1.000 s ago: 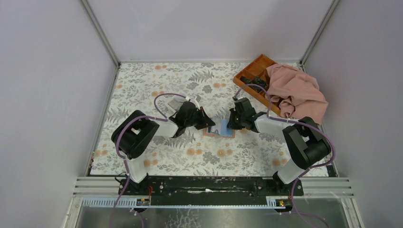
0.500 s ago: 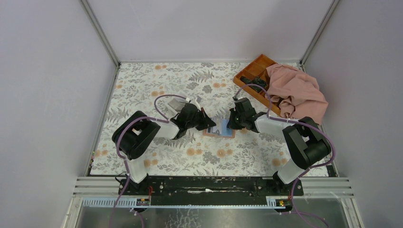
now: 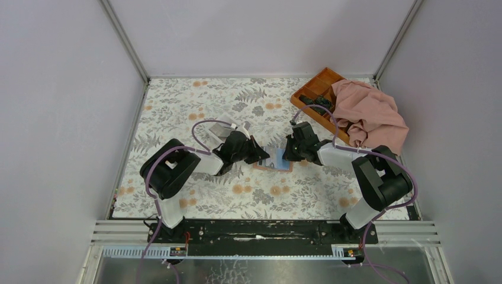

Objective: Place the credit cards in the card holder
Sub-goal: Insert the credit card into the card holder.

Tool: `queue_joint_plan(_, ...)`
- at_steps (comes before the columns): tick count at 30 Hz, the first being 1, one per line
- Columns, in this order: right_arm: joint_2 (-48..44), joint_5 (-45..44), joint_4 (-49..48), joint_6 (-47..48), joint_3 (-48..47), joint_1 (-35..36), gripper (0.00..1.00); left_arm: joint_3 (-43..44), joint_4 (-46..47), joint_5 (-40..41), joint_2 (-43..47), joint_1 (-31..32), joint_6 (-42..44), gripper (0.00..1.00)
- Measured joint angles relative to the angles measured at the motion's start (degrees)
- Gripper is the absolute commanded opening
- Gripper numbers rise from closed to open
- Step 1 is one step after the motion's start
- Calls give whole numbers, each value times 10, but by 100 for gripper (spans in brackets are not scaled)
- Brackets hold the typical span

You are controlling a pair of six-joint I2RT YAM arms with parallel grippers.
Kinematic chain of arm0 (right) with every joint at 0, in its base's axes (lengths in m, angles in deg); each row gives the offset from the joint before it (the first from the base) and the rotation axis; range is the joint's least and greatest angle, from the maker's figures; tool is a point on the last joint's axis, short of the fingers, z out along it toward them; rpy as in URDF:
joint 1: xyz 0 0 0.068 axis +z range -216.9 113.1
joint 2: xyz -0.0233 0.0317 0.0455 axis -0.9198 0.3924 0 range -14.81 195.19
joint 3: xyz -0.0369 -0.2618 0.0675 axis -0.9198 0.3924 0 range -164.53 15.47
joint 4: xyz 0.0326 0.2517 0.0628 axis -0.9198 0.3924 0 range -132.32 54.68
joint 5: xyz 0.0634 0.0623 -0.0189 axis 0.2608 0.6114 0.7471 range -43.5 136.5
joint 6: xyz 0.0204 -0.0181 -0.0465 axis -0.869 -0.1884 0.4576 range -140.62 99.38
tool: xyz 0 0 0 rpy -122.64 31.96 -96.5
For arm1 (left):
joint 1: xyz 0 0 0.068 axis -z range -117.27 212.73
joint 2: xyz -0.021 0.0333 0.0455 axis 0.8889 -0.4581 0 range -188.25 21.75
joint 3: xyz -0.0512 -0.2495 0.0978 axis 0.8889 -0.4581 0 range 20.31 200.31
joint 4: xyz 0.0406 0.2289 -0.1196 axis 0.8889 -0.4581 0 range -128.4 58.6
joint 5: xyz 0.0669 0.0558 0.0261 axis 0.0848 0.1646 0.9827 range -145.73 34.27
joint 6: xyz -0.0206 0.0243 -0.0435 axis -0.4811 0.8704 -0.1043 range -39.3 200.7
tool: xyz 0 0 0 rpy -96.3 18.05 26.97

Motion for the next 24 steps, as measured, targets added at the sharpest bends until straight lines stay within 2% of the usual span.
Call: queue_joint_plan(24,0,0,0,0,0,0,0,4,-3,-3,-8,2,1,0)
